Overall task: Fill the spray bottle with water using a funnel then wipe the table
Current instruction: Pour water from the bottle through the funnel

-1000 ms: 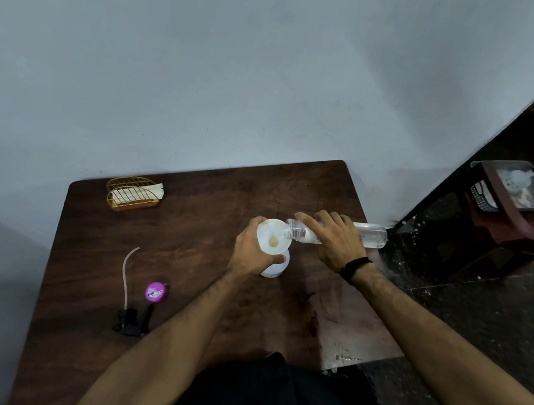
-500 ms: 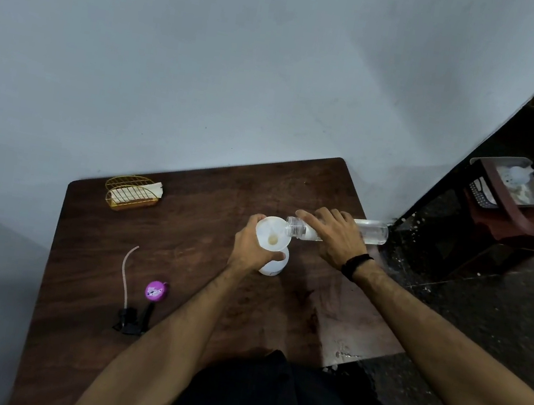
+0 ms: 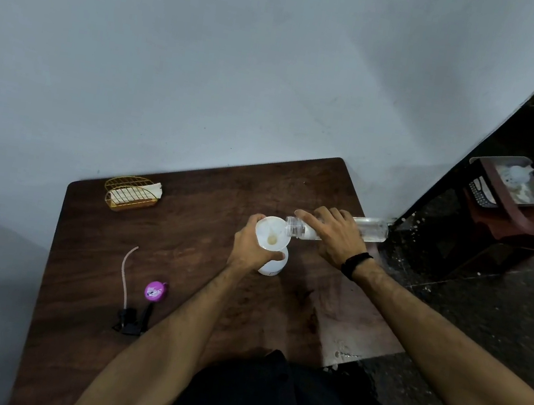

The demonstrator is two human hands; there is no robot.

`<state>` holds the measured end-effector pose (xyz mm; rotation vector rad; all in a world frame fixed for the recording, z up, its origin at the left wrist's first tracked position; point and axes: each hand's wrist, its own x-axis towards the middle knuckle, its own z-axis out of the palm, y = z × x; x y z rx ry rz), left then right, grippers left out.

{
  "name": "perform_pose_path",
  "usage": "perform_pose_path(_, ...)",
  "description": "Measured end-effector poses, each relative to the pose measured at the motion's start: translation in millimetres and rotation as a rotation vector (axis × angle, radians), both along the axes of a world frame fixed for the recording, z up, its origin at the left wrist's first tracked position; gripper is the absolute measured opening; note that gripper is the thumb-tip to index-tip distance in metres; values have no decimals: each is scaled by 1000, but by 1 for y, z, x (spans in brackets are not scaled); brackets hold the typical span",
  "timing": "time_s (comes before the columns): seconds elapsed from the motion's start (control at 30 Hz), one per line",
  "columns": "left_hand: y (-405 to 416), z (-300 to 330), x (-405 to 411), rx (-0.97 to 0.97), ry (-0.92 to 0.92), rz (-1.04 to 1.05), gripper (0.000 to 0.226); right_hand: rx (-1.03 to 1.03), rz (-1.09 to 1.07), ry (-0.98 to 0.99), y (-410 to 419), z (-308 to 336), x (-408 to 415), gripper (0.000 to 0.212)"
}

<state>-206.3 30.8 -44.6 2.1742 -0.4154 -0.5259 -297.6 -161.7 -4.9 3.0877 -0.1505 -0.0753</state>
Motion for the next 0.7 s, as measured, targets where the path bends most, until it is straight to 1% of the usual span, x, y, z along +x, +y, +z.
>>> perform_pose_path(0.37,0,7,-2,-16,-1,3,87,-10,3,-15,-1,1,-1,82)
perform_pose_path(0.7,-2,5,-1,6,6,1,87,-33,11,-7,-1,0,0,81)
